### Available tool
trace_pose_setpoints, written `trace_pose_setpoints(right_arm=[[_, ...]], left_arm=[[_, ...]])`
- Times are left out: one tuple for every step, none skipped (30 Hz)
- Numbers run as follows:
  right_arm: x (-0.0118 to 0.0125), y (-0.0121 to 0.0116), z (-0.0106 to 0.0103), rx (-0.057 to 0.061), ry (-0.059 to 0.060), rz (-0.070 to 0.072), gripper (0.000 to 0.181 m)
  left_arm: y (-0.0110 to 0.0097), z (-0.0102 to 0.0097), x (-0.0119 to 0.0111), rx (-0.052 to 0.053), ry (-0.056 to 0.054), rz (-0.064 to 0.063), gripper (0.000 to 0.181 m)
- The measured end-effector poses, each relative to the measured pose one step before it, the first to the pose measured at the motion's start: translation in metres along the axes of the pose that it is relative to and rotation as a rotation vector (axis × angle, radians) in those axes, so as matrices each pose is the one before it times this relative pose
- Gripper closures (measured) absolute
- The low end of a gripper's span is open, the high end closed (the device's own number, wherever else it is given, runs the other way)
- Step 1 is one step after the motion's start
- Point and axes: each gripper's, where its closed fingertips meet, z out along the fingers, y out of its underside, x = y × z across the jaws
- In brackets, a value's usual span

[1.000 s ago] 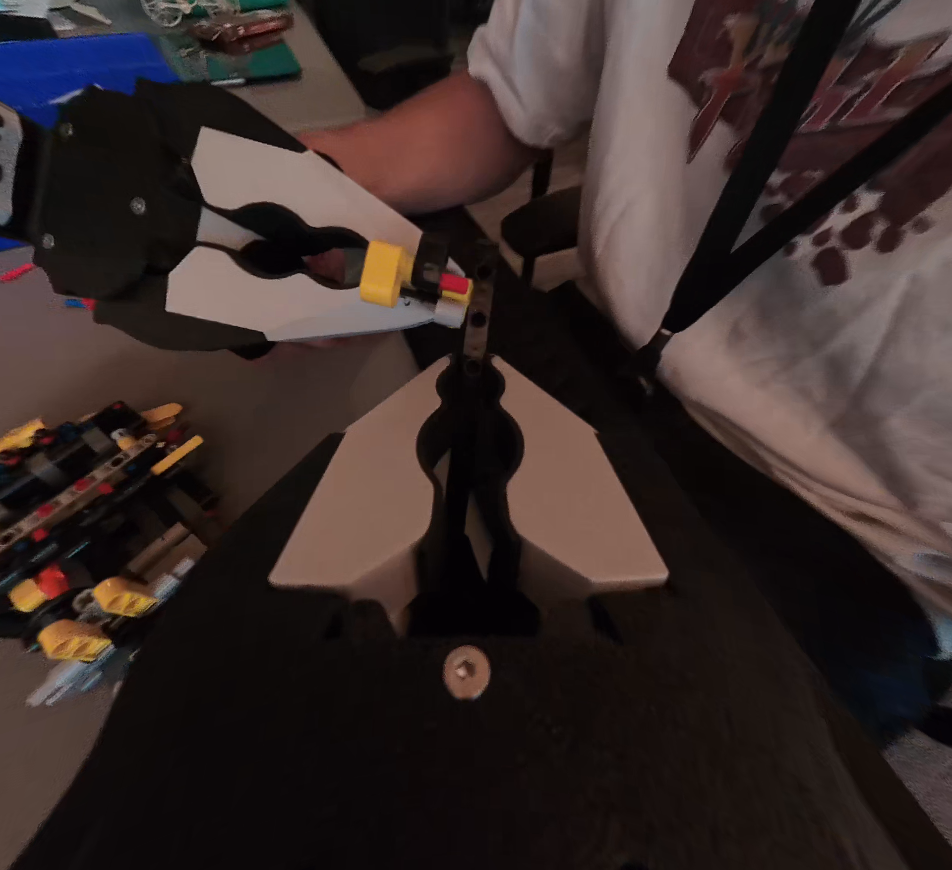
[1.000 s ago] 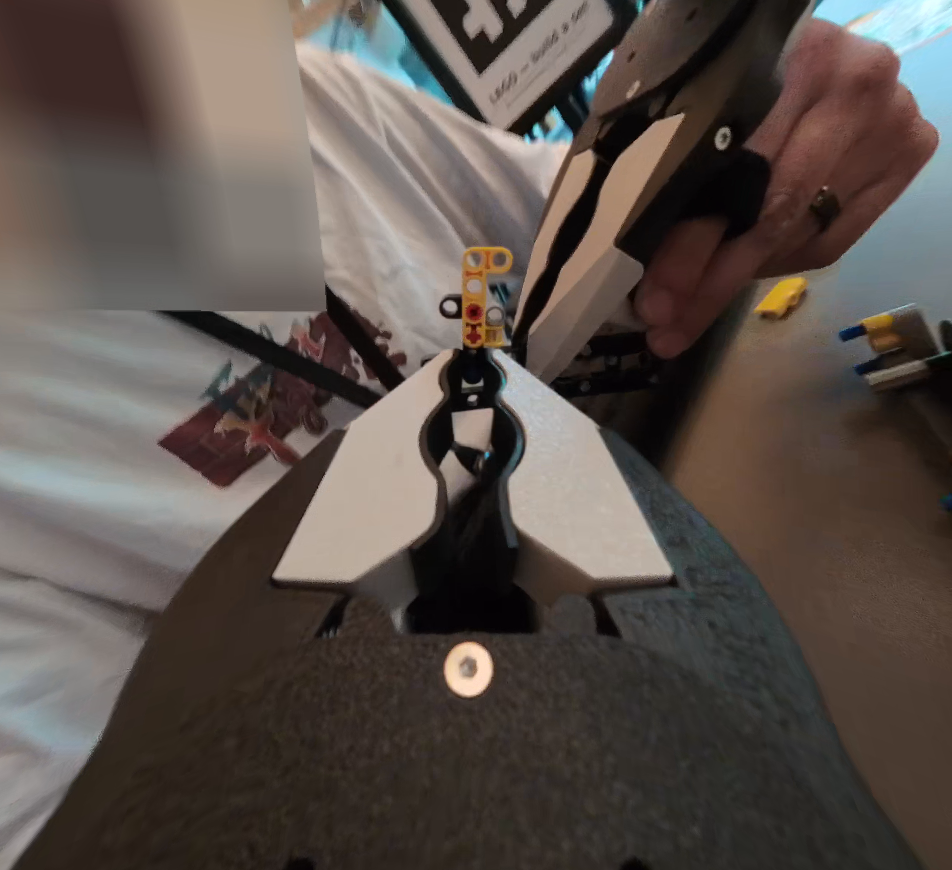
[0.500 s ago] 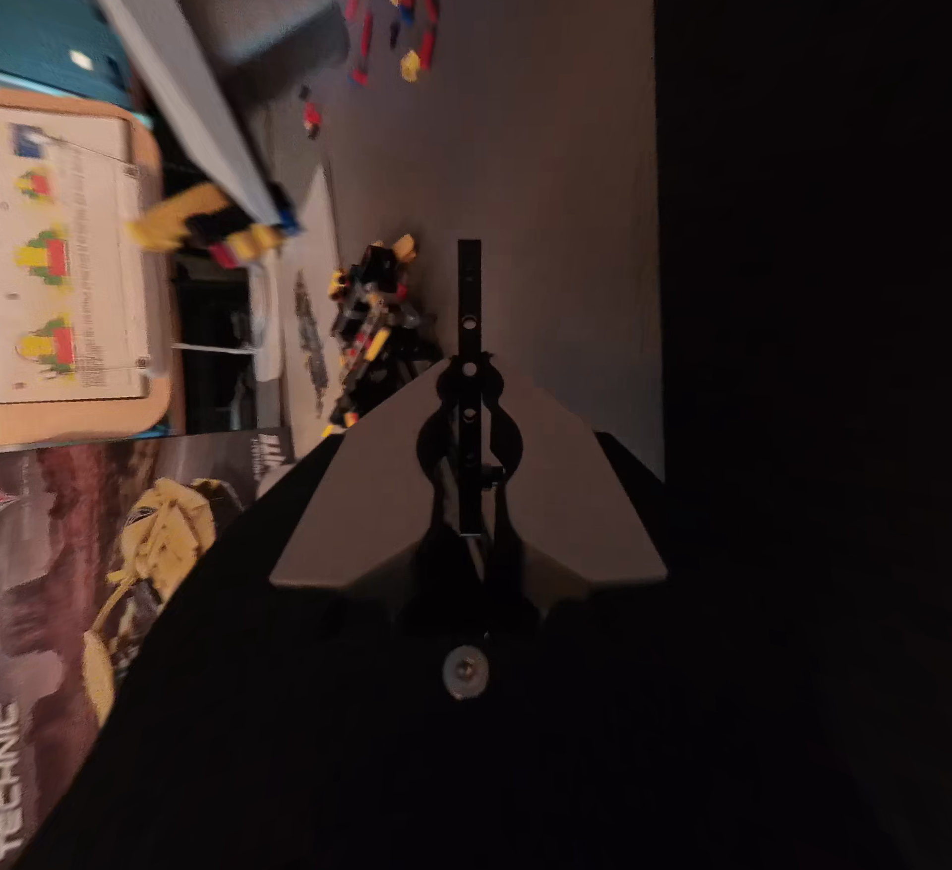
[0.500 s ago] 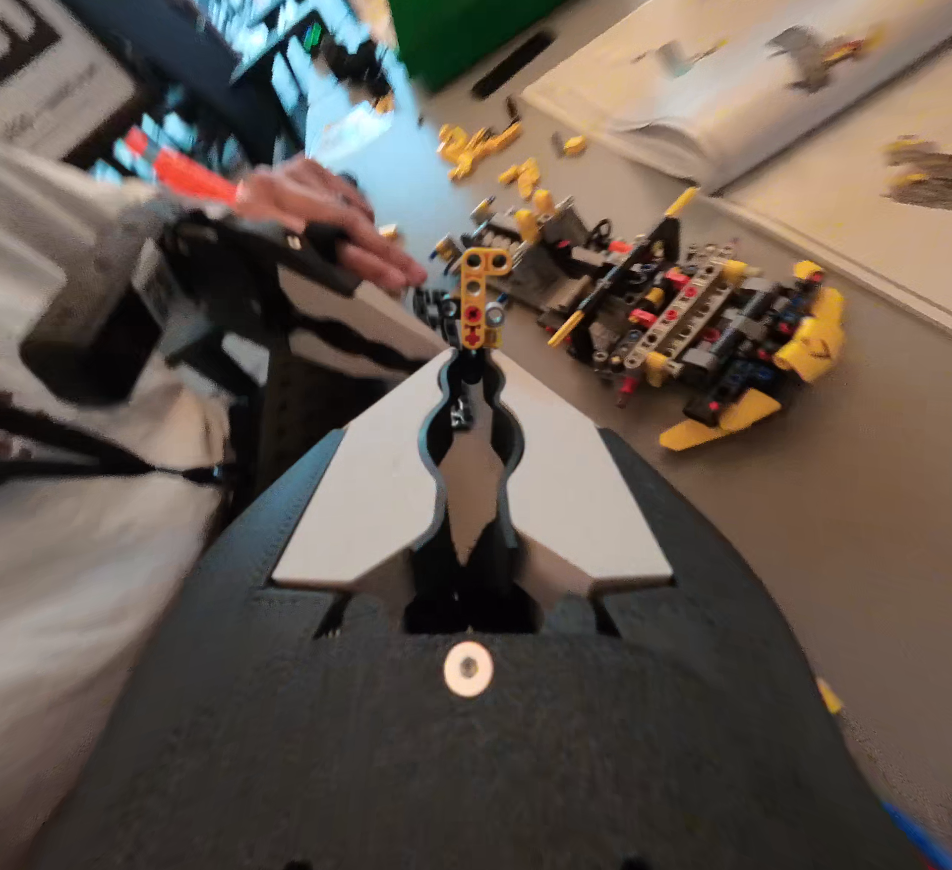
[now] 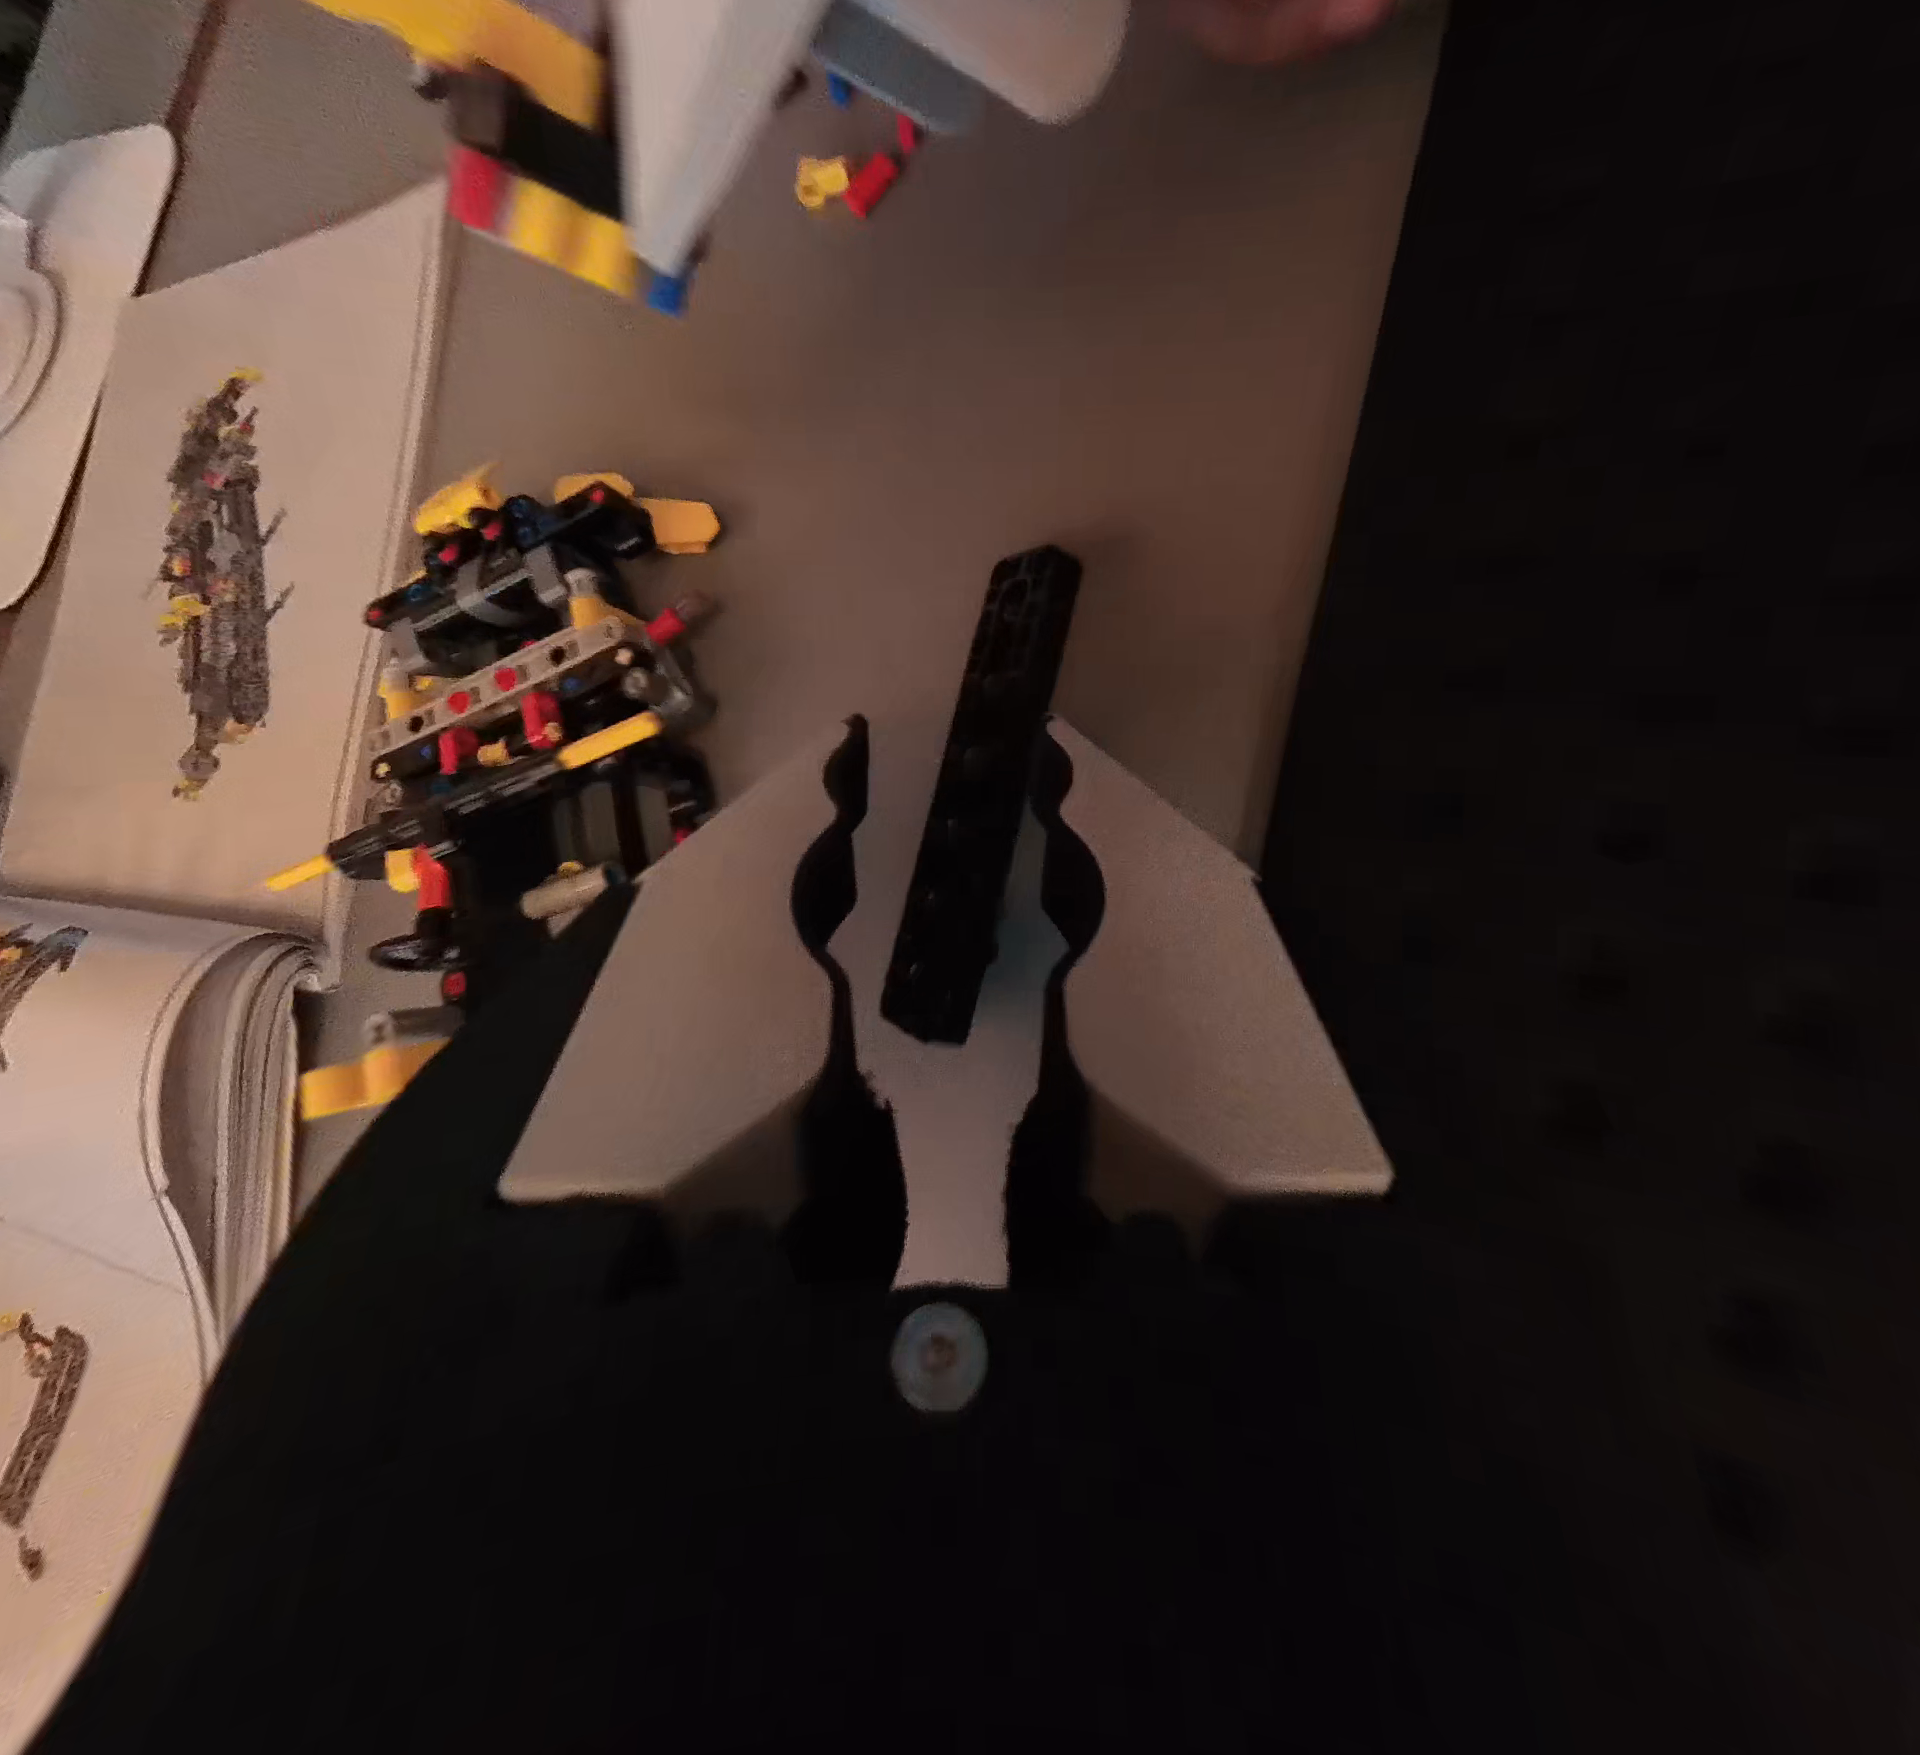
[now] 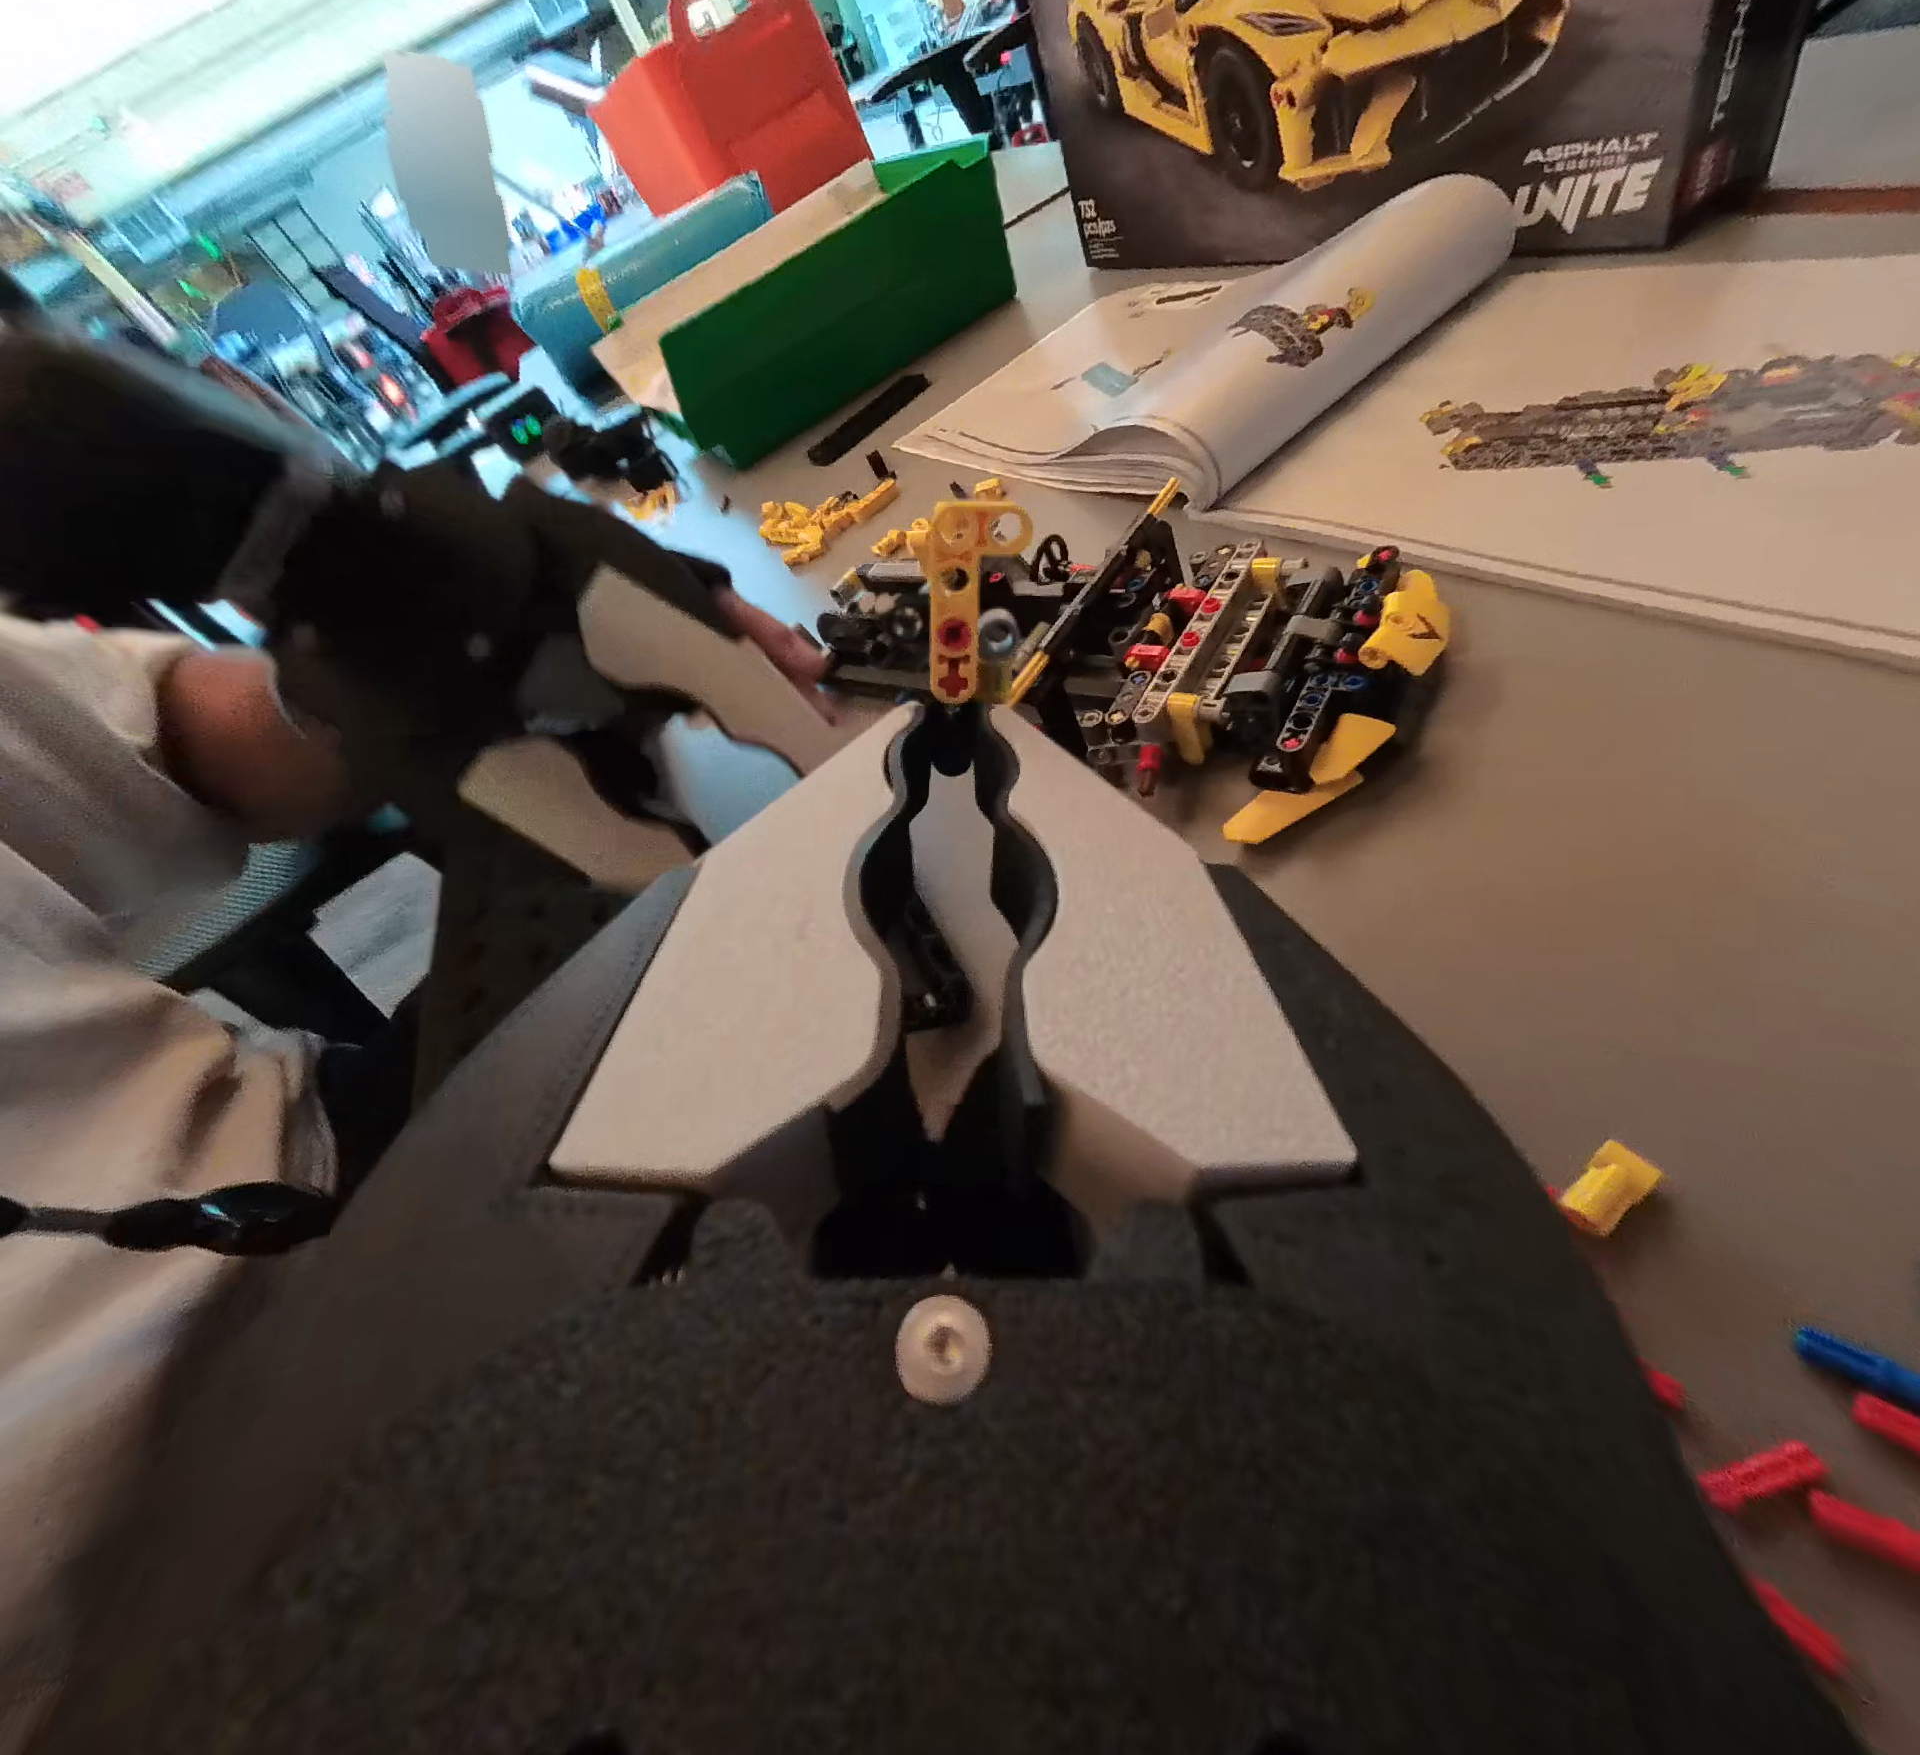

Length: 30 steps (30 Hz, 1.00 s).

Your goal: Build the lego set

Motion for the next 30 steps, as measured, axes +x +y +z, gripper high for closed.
trace_pose_setpoints(right_arm=[[-0.00244, 0.00274, -0.00045, -0.0215, -0.0065, -0.0441, 0.175], [-0.00664, 0.00453, 0.00084, -0.0355, -0.0338, -0.059, 0.175], [-0.00644, 0.00746, 0.00191, -0.0581, -0.0279, -0.0747, 0.175], [-0.00466, 0.00981, 0.00257, -0.0755, -0.0069, -0.0939, 0.175], [-0.00676, 0.00956, 0.0032, -0.0783, -0.0134, -0.0942, 0.175], [-0.00977, 0.0067, 0.00359, -0.0679, -0.0273, -0.0757, 0.174], [-0.0113, 0.00186, 0.00327, -0.0466, -0.0377, -0.0483, 0.174], [-0.00694, -0.00152, 0.00265, -0.0313, -0.0169, -0.0131, 0.174], [-0.00273, -0.00152, 0.00139, -0.0312, 0.0052, 0.0033, 0.174], [-0.0032, -0.00038, 0.00069, -0.0333, 0.0029, -0.0056, 0.174], [-0.00369, -0.00072, -0.0001, -0.0221, 0.0052, -0.0271, 0.174], [-0.002, 0.00005, -0.00048, -0.022, 0.0197, -0.0431, 0.174], [-0.00176, 0.00035, 0.00023, -0.0195, 0.0204, -0.0575, 0.175], [-0.00203, -0.00174, -0.00003, -0.0046, 0.0161, -0.0517, 0.175], [-0.00005, -0.00322, -0.00044, 0.003, 0.0199, -0.0395, 0.175], [0.0003, -0.00319, -0.0006, 0.0033, 0.0135, -0.0318, 0.175], [-0.00303, -0.00311, -0.00072, 0.0042, -0.0107, -0.0462, 0.174], [0.00014, -0.00409, -0.00088, 0.0142, 0.0125, -0.05, 0.174], [0.00328, -0.00241, -0.0005, 0.0047, 0.0326, -0.0485, 0.174], [0.00127, 0.00006, 0.00044, -0.0134, 0.0177, -0.0391, 0.174], [-0.00067, 0.00002, 0.0011, -0.0153, -0.0014, -0.0176, 0.175], [0.00002, -0.00061, 0.00141, -0.0112, -0.0025, -0.0001, 0.175], [-0.00118, -0.00134, 0.00146, -0.0031, -0.0107, 0.0061, 0.175], [-0.00064, -0.00115, 0.0015, 0.0004, -0.0053, 0.0029, 0.175], [0.00116, 0.00013, 0.00133, -0.0029, 0.0059, 0.0049, 0.173], [0.00346, 0.00212, 0.00102, -0.0079, 0.0206, 0.0195, 0.172], [0.00289, 0.0018, 0.00055, 0.0018, 0.0157, 0.0325, 0.17], [0.00231, 0.0016, -0.00057, 0.0121, 0.0109, 0.0473, 0.168], [0.0018, 0.00228, -0.00228, 0.0159, 0.0067, 0.0681, 0.162], [0.00218, 0.00271, -0.00349, 0.02, 0.0036, 0.0889, 0.152]], left_arm=[[-0.00399, -0.00734, -0.00339, 0.0303, 0.0098, -0.0196, 0.149], [-0.00505, -0.00877, -0.00384, 0.0345, 0.0146, -0.0242, 0.149], [-0.00619, -0.00896, -0.00443, 0.0359, 0.0172, -0.0302, 0.149], [-0.00727, -0.00856, -0.00207, 0.0397, 0.0317, -0.033, 0.149], [-0.00791, -0.00729, 0.00056, 0.0419, 0.0449, -0.0398, 0.149], [-0.00666, -0.00519, 0.00295, 0.0332, 0.0531, -0.0361, 0.149], [-0.005, -0.00349, 0.0083, 0.0254, 0.0742, -0.0205, 0.15], [-0.00316, -0.00133, 0.01086, 0.0163, 0.0705, -0.014, 0.15], [-0.00177, 0.00027, 0.00828, 0.0101, 0.0382, -0.0043, 0.15], [0.00037, 0.00114, 0.0064, 0.0024, 0.0137, 0.0119, 0.15], [0.00235, 0.00156, 0.00427, -0.0074, -0.0062, 0.0315, 0.15], [0.00217, 0.00096, -0.00007, -0.0068, -0.0365, 0.0465, 0.15], [0.00134, 0.00005, -0.00112, -0.0055, -0.0435, 0.0524, 0.15], [0.00014, -0.00028, -0.00021, 0.0012, -0.0337, 0.0449, 0.15], [-0.00005, -0.00044, 0.00075, 0.0034, -0.0178, 0.0292, 0.15], [0.00086, -0.00024, -0.00011, -0.0033, -0.0097, 0.0131, 0.151], [0.0025, -0.00001, 0.00077, -0.0101, 0.0066, 0.0043, 0.152], [0.00204, 0.00027, 0.00176, -0.0048, 0.0173, -0.0005, 0.154], [0.00037, 0.00031, 0.0017, 0.0095, 0.0169, -0.004, 0.155], [-0.00028, 0.00037, 0.00047, 0.0131, 0.0088, -0.0023, 0.156], [-0.0004, 0.00091, 0.00197, 0.0127, 0.0141, 0.0031, 0.157], [-0.00019, 0.00143, 0.00232, 0.0096, 0.0095, 0.0114, 0.159], [-0.00138, 0.00099, 0.00188, 0.0156, 0.0003, 0.0284, 0.16], [-0.00123, 0.00099, 0.00296, 0.0167, 0.0016, 0.0338, 0.162], [0.00104, 0.00115, -0.0002, 0.0006, -0.0146, 0.0335, 0.163], [0.00207, 0.00109, -0.00298, -0.006, -0.0301, 0.0291, 0.163], [0.00127, 0.0007, -0.00243, 0.0018, -0.0269, 0.0213, 0.163], [0.00091, 0.00037, -0.00288, 0.0042, -0.0329, 0.0188, 0.163], [0.00084, -0.00015, -0.00369, 0.0057, -0.0442, 0.0267, 0.164], [0.00061, -0.00097, -0.00499, 0.0064, -0.0601, 0.0417, 0.164]])
